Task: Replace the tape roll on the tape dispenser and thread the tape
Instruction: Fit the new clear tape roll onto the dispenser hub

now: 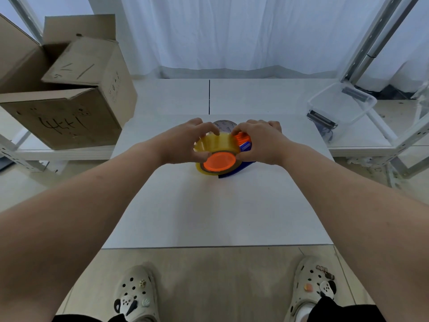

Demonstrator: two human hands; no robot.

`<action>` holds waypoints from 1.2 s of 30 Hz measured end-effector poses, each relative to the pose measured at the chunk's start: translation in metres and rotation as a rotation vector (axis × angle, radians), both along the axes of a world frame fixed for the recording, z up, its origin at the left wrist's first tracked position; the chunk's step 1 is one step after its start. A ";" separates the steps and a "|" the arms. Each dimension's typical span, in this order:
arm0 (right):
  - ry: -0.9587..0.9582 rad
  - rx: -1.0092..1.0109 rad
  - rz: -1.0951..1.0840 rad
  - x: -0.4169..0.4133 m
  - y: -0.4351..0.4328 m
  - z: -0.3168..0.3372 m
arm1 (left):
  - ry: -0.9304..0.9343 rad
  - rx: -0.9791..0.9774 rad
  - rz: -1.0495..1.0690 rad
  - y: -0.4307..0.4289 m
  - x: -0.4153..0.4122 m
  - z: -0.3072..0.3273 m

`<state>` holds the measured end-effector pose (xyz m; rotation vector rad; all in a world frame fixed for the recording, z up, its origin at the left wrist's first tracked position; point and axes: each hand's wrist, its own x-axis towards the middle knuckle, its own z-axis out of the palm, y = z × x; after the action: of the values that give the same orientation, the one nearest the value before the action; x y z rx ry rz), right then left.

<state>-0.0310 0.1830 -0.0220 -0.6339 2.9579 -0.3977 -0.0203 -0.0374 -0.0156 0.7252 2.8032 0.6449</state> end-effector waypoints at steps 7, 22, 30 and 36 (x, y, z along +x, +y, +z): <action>0.015 0.028 0.018 0.000 -0.003 0.001 | 0.101 -0.070 -0.042 0.012 -0.003 0.005; 0.078 0.071 0.115 0.004 -0.016 0.011 | 0.262 -0.248 -0.185 0.006 -0.003 0.028; 0.075 0.106 0.131 0.004 -0.020 0.013 | 0.240 -0.221 -0.168 -0.002 0.001 0.025; 0.084 0.127 0.144 0.003 -0.021 0.013 | 0.271 -0.315 -0.180 0.002 0.001 0.025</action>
<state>-0.0282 0.1624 -0.0091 -0.8601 2.9605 -0.1731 -0.0188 -0.0352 0.0093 1.0467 2.9265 0.0727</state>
